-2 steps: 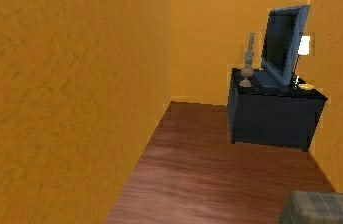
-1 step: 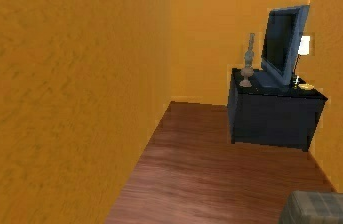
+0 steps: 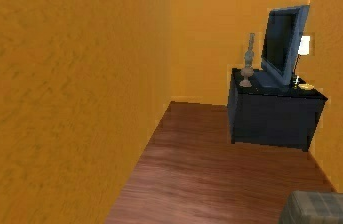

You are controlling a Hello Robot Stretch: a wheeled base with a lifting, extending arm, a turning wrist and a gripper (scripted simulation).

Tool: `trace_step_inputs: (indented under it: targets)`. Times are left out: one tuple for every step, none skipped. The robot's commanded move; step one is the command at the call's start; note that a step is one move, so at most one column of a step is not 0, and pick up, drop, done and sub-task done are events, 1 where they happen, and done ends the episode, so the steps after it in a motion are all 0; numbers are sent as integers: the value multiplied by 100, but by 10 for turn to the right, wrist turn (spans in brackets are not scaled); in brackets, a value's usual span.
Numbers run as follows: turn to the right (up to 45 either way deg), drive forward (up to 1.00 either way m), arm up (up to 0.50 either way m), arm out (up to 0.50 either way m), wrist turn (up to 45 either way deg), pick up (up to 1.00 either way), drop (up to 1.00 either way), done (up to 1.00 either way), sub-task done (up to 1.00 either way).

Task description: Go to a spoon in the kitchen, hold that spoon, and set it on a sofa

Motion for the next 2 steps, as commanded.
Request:
trace_step_inputs:
  targets:
    - [0, 0, 0, 0, 450, 0, 0, 0, 0]
    - [0, 0, 0, 0, 60, 0, 0, 0, 0]
